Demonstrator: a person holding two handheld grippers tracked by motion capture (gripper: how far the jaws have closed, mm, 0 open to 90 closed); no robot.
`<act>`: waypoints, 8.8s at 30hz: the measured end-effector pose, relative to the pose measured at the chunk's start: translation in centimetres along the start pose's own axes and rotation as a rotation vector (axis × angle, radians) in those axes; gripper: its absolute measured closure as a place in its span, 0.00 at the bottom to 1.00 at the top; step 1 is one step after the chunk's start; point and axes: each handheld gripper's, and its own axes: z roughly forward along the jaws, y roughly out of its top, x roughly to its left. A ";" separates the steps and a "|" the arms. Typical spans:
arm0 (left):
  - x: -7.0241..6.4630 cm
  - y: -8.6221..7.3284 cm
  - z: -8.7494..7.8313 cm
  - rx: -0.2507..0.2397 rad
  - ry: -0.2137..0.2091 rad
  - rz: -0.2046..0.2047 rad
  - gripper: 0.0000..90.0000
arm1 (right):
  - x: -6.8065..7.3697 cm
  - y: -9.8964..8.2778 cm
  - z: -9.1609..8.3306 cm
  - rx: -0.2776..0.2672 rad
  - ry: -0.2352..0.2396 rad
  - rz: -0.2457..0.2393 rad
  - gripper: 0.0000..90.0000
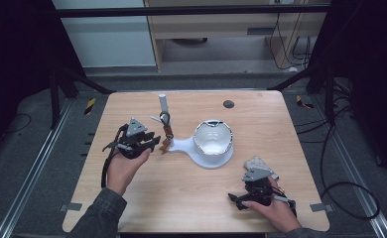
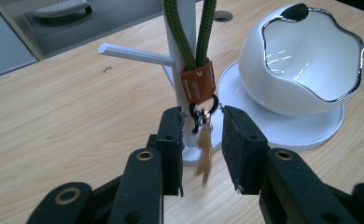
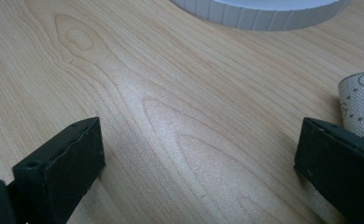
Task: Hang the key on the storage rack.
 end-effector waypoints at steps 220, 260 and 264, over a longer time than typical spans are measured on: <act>3.1 -11.4 5.5 0.166 0.041 -0.071 0.02 | -2.8 13.0 -6.5 0.422 -0.316 -0.391 0.34; 3.1 -11.4 5.5 0.165 0.041 -0.073 0.02 | -0.5 16.1 -3.2 0.413 -0.278 -0.471 0.34; 3.1 -11.4 5.5 0.165 0.040 -0.072 0.02 | -0.3 16.5 -2.5 0.416 -0.272 -0.483 0.34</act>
